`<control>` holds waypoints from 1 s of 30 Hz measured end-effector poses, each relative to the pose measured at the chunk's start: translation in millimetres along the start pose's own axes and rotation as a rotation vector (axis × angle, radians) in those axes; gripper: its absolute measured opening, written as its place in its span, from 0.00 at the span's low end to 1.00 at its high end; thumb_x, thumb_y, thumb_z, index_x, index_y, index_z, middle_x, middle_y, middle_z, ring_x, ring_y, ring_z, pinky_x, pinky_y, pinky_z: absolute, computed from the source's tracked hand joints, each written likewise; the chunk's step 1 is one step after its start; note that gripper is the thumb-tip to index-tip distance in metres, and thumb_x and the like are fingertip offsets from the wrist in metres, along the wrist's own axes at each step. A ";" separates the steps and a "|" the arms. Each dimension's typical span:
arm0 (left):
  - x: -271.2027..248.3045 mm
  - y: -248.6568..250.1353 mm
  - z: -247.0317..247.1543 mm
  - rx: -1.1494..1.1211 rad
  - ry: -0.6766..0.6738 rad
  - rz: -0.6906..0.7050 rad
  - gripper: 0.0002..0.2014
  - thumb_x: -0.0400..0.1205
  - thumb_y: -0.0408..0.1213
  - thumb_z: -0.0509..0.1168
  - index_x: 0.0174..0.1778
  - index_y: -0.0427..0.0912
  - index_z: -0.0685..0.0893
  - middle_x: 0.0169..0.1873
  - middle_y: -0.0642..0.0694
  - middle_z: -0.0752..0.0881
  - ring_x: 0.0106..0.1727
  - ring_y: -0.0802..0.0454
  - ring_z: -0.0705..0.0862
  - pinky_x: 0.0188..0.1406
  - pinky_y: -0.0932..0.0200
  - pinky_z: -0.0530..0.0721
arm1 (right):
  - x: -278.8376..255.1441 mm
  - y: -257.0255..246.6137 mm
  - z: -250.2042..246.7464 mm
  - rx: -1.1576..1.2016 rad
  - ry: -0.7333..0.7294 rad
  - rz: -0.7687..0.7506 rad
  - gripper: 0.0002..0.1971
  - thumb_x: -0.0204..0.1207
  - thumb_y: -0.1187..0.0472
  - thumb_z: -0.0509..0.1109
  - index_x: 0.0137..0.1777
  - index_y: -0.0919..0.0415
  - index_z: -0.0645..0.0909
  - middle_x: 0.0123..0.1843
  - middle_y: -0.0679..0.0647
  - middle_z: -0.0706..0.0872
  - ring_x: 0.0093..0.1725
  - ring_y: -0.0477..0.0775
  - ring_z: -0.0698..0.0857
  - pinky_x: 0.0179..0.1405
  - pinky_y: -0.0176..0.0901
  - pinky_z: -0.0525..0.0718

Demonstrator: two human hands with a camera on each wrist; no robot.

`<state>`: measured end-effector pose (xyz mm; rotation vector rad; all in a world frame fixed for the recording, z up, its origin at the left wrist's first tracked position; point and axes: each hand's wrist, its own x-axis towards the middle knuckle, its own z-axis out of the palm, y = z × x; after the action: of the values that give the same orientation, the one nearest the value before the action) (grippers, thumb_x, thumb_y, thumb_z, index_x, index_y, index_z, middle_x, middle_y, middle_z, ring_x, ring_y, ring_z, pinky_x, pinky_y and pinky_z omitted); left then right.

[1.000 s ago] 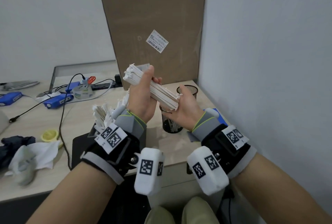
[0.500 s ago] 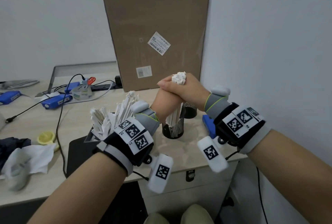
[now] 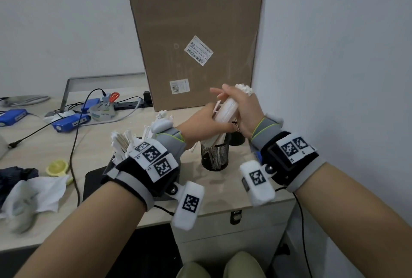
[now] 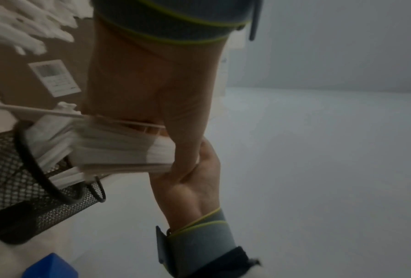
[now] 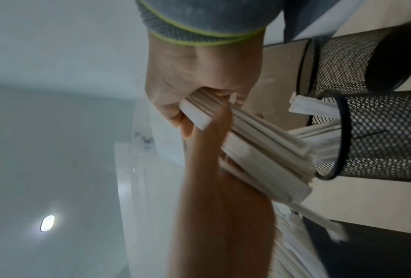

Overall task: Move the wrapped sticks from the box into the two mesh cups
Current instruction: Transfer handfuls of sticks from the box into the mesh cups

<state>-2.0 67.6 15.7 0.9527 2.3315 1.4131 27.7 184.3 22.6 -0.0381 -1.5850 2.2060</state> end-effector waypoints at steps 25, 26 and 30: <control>14.3 -18.2 7.4 0.010 0.367 -0.126 0.27 0.85 0.61 0.42 0.74 0.59 0.73 0.75 0.47 0.67 0.78 0.46 0.63 0.80 0.41 0.56 | 35.2 16.6 -6.5 -0.257 0.323 -0.029 0.16 0.69 0.65 0.67 0.19 0.62 0.76 0.16 0.54 0.77 0.24 0.56 0.84 0.33 0.45 0.82; 13.4 -18.0 10.1 0.052 0.390 -0.179 0.25 0.86 0.59 0.43 0.75 0.57 0.72 0.76 0.48 0.66 0.79 0.45 0.62 0.80 0.41 0.54 | 36.0 20.3 -6.1 -0.289 0.324 -0.010 0.17 0.68 0.63 0.67 0.17 0.61 0.76 0.16 0.54 0.79 0.26 0.57 0.84 0.35 0.48 0.83; 15.9 -24.4 16.9 0.142 0.333 -0.315 0.27 0.86 0.55 0.48 0.81 0.52 0.61 0.80 0.44 0.60 0.81 0.42 0.56 0.79 0.47 0.54 | 34.5 31.3 2.6 -0.444 0.303 0.052 0.16 0.63 0.58 0.69 0.15 0.60 0.78 0.19 0.53 0.82 0.29 0.56 0.84 0.40 0.52 0.86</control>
<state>-15.0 81.9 -11.8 0.3724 2.7022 1.3741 -14.5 185.9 2.6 -0.5213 -1.8687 1.7371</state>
